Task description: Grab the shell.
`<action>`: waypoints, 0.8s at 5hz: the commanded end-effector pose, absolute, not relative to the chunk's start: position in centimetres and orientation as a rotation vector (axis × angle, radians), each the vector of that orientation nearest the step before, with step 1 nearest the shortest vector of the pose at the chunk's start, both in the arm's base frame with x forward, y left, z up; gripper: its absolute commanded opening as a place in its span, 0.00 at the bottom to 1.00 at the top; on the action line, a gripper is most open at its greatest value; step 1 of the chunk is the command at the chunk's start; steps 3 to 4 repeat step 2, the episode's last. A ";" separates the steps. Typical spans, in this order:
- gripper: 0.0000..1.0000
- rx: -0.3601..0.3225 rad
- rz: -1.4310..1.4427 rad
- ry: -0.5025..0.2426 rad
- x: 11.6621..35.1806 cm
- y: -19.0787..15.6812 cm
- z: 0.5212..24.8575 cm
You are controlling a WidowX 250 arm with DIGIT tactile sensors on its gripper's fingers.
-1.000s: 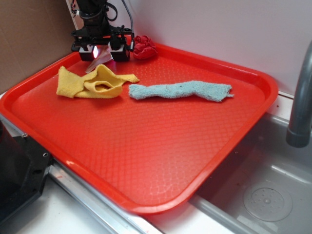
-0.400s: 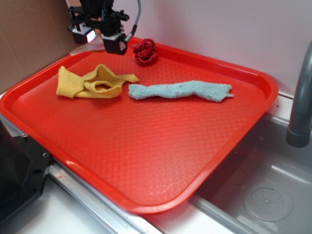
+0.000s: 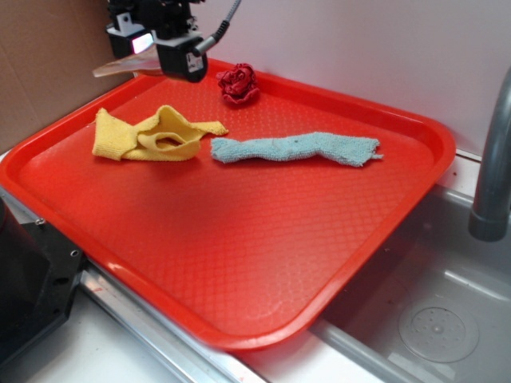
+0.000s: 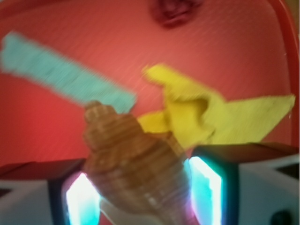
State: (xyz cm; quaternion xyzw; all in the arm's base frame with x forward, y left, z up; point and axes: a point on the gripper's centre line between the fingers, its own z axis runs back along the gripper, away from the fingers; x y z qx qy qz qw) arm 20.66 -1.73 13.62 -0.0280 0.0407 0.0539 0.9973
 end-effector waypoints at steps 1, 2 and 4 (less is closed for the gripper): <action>0.00 -0.060 0.111 -0.023 17.8 -1.8 18.0; 0.00 -0.055 0.141 0.001 19.2 -0.1 17.3; 0.00 -0.055 0.141 0.001 19.2 -0.1 17.3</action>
